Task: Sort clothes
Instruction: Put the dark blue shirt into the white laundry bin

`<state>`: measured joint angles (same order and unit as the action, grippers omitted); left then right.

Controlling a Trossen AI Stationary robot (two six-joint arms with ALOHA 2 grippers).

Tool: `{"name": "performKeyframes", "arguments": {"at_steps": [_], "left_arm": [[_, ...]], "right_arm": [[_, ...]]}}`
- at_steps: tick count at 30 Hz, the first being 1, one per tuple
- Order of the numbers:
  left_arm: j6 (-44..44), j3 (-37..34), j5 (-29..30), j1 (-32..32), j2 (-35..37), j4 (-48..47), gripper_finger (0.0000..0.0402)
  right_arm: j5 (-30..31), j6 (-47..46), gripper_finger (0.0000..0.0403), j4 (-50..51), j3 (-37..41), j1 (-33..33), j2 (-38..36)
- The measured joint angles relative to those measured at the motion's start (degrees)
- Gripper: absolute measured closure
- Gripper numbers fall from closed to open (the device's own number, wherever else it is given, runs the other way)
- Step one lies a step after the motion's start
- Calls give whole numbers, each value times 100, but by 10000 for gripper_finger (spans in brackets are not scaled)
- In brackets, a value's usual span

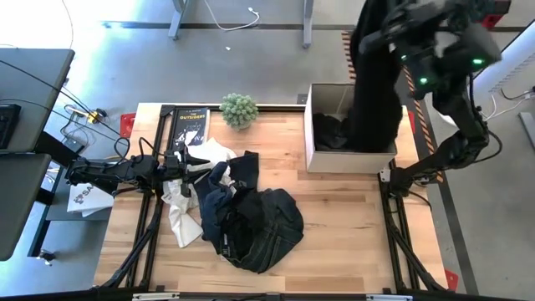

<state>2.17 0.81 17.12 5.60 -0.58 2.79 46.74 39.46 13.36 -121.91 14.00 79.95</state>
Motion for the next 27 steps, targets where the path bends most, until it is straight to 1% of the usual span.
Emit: {"name": "performKeyframes", "arguments": {"at_steps": [2,3,6,8,10,13,16,18,21,24,27], "left_arm": [[0,1,1,1,0,0,271],[0,1,1,-1,0,2,271],[0,1,0,-1,0,2,271],[0,1,1,-1,0,0,271],[0,-1,1,1,0,0,271],[0,-1,0,0,0,2,271],[0,0,0,1,0,0,271],[0,0,0,1,0,1,271],[0,1,0,0,0,1,271],[0,0,0,0,0,1,271],[0,1,1,-1,0,0,271]], "right_arm": [[-31,-828,400,1121,0,169,-3],[-161,-1330,400,1750,2,265,-3],[-995,-2841,400,3469,173,594,17],[-1643,-3627,400,4444,428,808,35],[-2162,-4168,400,5143,839,970,41],[-2487,-4709,400,5819,1680,1181,41],[-2500,-4996,400,6106,2766,1405,41],[-2563,-5000,400,6038,3559,1571,43],[-2695,-4995,400,5485,4747,1876,46],[-3154,-4996,400,4779,5798,2257,47],[-3557,-5112,400,4157,6601,2660,47]]}}
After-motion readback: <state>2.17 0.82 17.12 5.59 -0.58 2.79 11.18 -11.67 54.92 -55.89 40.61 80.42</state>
